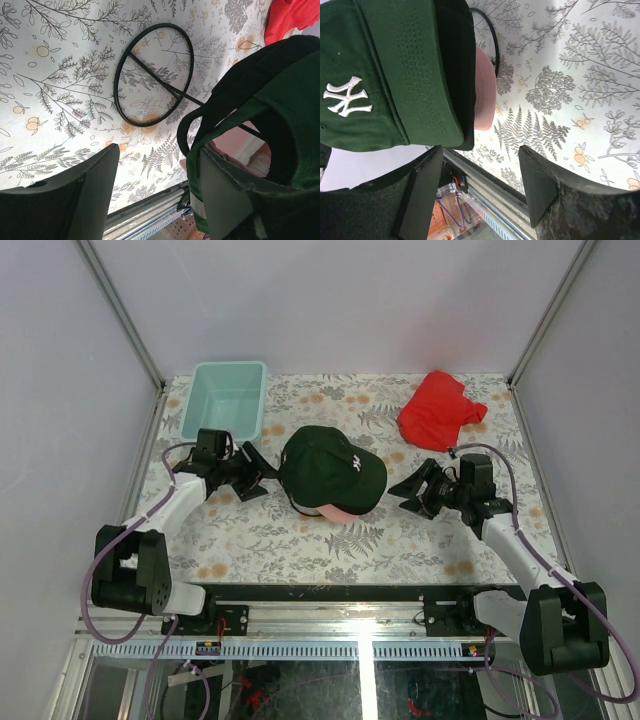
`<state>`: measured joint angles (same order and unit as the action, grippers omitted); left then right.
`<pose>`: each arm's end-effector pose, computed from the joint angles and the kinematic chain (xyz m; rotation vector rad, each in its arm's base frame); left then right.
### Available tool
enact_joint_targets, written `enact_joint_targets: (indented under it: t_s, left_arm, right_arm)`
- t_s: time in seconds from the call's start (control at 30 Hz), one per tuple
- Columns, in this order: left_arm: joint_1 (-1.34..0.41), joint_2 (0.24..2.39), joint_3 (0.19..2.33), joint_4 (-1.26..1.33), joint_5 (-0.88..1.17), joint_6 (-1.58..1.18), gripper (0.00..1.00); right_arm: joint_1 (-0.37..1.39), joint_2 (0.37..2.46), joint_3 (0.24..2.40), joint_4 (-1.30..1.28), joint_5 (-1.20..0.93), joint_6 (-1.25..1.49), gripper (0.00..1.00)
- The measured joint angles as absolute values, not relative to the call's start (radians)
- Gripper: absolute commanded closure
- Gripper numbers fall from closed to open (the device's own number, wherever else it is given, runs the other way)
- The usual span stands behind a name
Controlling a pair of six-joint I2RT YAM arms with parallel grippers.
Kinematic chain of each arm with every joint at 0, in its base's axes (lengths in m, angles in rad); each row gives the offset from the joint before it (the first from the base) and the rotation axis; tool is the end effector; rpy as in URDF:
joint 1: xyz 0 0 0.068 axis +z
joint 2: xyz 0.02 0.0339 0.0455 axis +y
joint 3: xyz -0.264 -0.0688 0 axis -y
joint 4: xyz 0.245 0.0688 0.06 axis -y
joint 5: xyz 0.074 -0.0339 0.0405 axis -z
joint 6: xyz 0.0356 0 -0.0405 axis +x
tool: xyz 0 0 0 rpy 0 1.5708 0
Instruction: Stack the hats
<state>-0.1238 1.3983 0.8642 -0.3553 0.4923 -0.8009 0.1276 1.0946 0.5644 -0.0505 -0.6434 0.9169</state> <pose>0.2782 -0.0516 0.2187 -0.6382 2.5025 -0.9852 0.2218 0.0500 0.2198 0.4959 2.2533 1.2675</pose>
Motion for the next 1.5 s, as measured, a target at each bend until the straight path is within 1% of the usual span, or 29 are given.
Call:
enact_joint_targets:
  t_s: [0.2, 0.4, 0.6, 0.77, 0.83, 0.9, 1.03, 1.23, 1.5]
  left_arm:
    - [-0.124, 1.356, 0.863, -0.381, 0.458, -0.802, 0.30]
    - [-0.124, 1.310, 0.889, -0.411, 0.411, -0.794, 0.27]
    - [-0.121, 1.290, 0.902, -0.405, 0.387, -0.791, 0.27]
    - [-0.102, 1.280, 0.928, -0.425, 0.329, -0.767, 0.34]
    - [-0.080, 1.286, 0.945, -0.431, 0.302, -0.752, 0.39]
    - [-0.062, 1.303, 0.959, -0.435, 0.270, -0.735, 0.48]
    - [-0.049, 1.374, 0.986, -0.432, 0.223, -0.712, 0.55]
    - [-0.049, 1.526, 1.082, -0.385, 0.181, -0.690, 0.57]
    - [-0.047, 1.753, 1.303, -0.331, 0.122, -0.642, 0.60]
  right_arm:
    - [0.106, 1.085, 0.603, -0.155, -0.607, 0.843, 0.31]
    - [0.104, 1.084, 0.609, -0.193, -0.594, 0.814, 0.30]
    - [0.104, 1.084, 0.630, -0.224, -0.593, 0.789, 0.30]
    - [0.095, 1.084, 0.643, -0.250, -0.594, 0.767, 0.30]
    - [0.090, 1.084, 0.650, -0.265, -0.594, 0.757, 0.30]
    - [0.083, 1.084, 0.662, -0.278, -0.595, 0.746, 0.31]
    - [0.066, 1.084, 0.693, -0.302, -0.597, 0.723, 0.30]
    - [0.039, 1.084, 0.707, -0.325, -0.613, 0.699, 0.31]
    - [0.017, 1.084, 0.728, -0.358, -0.611, 0.691, 0.31]
